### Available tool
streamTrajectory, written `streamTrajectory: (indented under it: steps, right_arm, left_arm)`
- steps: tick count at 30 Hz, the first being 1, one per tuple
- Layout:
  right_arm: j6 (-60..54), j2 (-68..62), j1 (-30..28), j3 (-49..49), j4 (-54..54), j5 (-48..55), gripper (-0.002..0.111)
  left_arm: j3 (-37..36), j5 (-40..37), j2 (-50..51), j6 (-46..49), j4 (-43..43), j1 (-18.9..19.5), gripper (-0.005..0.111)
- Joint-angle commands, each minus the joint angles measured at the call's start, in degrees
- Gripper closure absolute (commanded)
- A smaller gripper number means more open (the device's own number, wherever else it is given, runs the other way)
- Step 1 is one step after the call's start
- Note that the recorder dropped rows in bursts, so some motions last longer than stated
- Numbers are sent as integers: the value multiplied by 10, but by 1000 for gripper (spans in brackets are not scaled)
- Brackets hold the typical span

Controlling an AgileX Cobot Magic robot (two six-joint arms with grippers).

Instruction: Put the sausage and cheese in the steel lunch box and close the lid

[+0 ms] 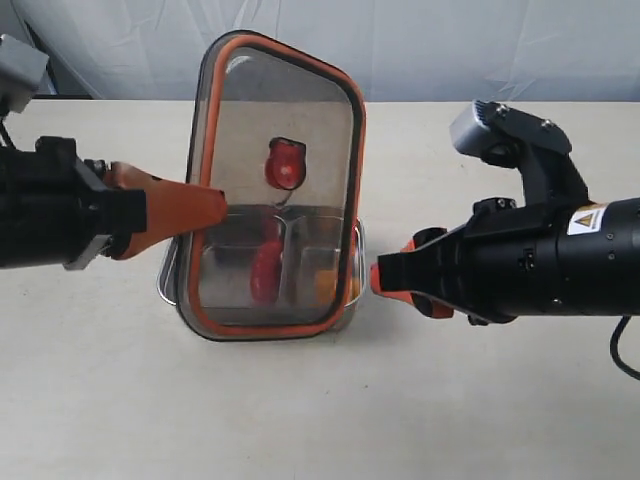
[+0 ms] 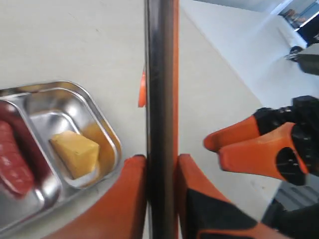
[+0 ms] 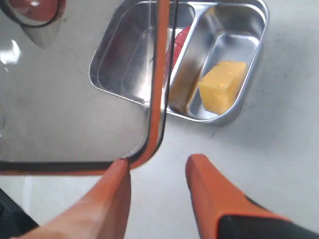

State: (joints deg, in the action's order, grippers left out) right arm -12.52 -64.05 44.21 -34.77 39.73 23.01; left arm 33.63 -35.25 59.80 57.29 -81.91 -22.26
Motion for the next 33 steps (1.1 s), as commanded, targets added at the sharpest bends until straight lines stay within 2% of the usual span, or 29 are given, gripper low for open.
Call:
streamTrajectory:
  steps: [1,4,6,14,17,21,24,29,31,33]
  right_arm:
    - [53,39,-2,-4,-101,-7,69]
    - [128,63,-2,-4,-191,6,69]
    - [156,74,-2,-4,-237,30,69]
    - [177,78,-2,-4,-278,55,69]
    - [181,78,-2,-4,-289,57,69]
    - [191,78,-2,-4,-307,61,69]
    - [221,78,-2,-5,-337,68,69]
    - [253,78,-2,-11,-393,96,69]
    - [272,78,-2,-20,-422,118,69]
    - [293,78,-2,-33,-453,137,69]
  left_arm:
    - [35,82,-1,2,95,-3,107]
    - [58,128,-1,2,169,-3,107]
    - [74,142,-1,2,253,-3,107]
    - [86,139,-1,2,465,-3,107]
    - [86,142,-1,-1,520,-23,107]
    - [86,160,-1,-22,613,-74,107]
    - [86,183,-1,-110,759,-111,107]
    - [86,167,-1,-362,1084,-147,107]
    - [86,146,-1,-456,1181,-157,107]
    - [86,129,-1,-505,1243,-170,107]
